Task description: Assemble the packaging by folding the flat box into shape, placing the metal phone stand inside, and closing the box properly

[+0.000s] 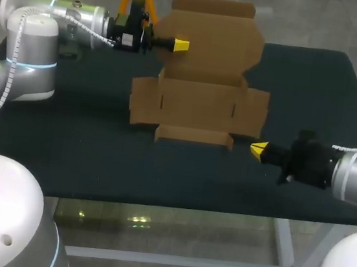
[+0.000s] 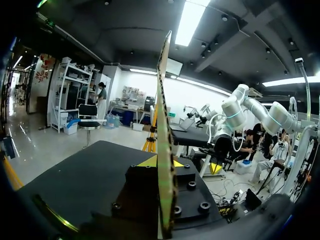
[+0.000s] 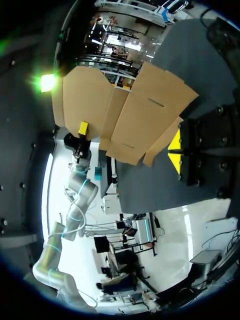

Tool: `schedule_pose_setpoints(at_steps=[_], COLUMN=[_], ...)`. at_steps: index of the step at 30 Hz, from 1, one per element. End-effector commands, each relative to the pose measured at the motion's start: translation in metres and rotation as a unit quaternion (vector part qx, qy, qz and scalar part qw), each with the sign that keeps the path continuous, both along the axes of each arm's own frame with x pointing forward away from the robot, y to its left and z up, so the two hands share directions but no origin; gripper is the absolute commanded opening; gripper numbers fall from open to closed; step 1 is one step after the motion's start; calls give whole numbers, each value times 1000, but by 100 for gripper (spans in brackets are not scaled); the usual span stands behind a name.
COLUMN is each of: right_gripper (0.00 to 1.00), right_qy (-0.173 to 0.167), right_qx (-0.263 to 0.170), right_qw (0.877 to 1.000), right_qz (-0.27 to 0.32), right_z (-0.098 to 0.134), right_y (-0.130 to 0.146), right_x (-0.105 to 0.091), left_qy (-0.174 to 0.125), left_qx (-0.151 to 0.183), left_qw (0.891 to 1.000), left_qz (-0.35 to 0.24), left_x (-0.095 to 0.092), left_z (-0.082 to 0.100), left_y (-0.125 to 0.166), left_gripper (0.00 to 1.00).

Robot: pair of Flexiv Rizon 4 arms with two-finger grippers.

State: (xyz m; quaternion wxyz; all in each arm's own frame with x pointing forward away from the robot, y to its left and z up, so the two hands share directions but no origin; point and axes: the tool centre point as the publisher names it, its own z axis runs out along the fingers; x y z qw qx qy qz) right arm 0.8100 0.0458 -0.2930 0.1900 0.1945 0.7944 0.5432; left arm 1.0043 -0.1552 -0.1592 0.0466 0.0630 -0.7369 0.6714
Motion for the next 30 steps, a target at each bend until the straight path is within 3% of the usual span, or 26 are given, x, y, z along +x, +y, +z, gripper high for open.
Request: schedule_pose_setpoints(at_steps=[1, 9, 26, 30], right_gripper=[0, 0, 0, 0], right_qy=[-2, 4, 0, 12], right_qx=[0, 10, -13, 6], right_qw=[1000, 1000, 1000, 999], right_qz=[-6, -4, -21, -42], right_z=[-8, -20, -34, -38], right_y=[7, 22, 55, 61], right_x=[7, 17, 31, 35], left_qy=[-11, -46, -53, -48], left_qx=[-5, -5, 3, 3], left_qw=[1000, 999, 999, 999], left_qz=[0, 27, 12, 9], left_x=[-2, -2, -13, -12], left_z=[-3, -9, -12, -14], left_y=[0, 4, 6, 8], left_gripper=[0, 0, 0, 0])
